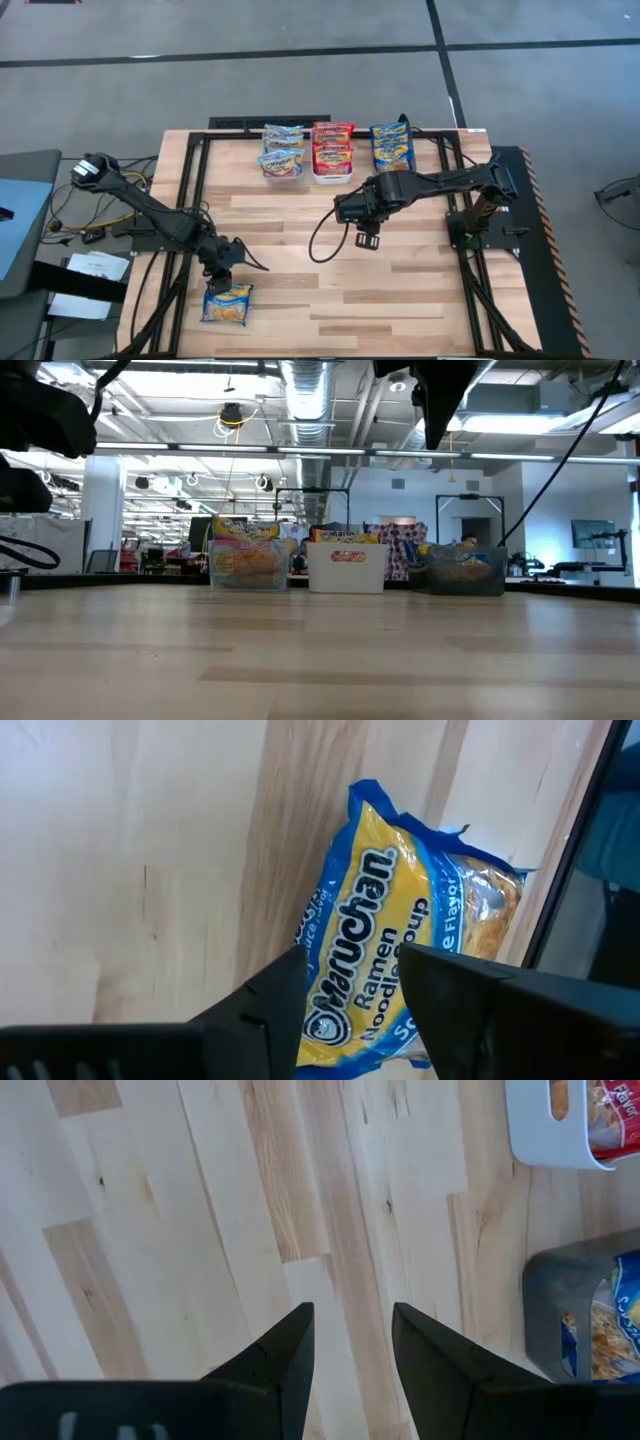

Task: Sort Maruchan noodles
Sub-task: Put the blue bag into the black bin

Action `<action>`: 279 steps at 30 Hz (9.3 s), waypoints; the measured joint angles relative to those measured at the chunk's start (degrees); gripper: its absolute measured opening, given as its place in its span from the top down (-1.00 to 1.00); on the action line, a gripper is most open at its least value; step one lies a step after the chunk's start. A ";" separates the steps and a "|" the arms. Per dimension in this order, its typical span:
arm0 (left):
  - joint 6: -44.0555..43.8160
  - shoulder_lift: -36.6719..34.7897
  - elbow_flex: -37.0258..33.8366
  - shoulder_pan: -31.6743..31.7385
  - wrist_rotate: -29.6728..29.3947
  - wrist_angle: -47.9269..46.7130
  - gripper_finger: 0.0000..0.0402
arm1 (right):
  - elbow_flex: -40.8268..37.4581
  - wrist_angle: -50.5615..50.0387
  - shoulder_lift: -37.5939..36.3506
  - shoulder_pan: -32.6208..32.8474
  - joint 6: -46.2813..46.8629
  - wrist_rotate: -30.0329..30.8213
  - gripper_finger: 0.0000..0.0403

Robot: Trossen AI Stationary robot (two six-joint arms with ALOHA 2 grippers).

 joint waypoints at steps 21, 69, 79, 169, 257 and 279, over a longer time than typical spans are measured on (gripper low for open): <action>1.30 9.09 0.02 -0.09 5.24 8.59 0.13 | 0.00 0.61 0.00 -0.04 0.00 0.03 0.21; 2.26 21.35 4.26 13.65 -0.29 29.69 1.00 | -0.03 -9.52 -8.13 -2.36 4.60 3.04 0.21; 4.86 21.33 4.33 18.50 -2.43 38.44 1.00 | 0.02 -9.24 -20.27 0.36 19.41 5.50 0.21; 41.21 21.22 27.56 27.81 -2.81 42.01 1.00 | 0.00 17.41 -8.40 4.74 25.03 -1.68 -0.14; 27.86 16.65 27.67 50.28 5.15 49.09 0.50 | -26.68 24.55 -38.99 -31.83 -3.44 0.46 0.99; 28.20 16.72 27.63 54.12 3.14 49.09 0.50 | -61.20 53.24 -52.47 -58.26 -12.73 -24.96 0.98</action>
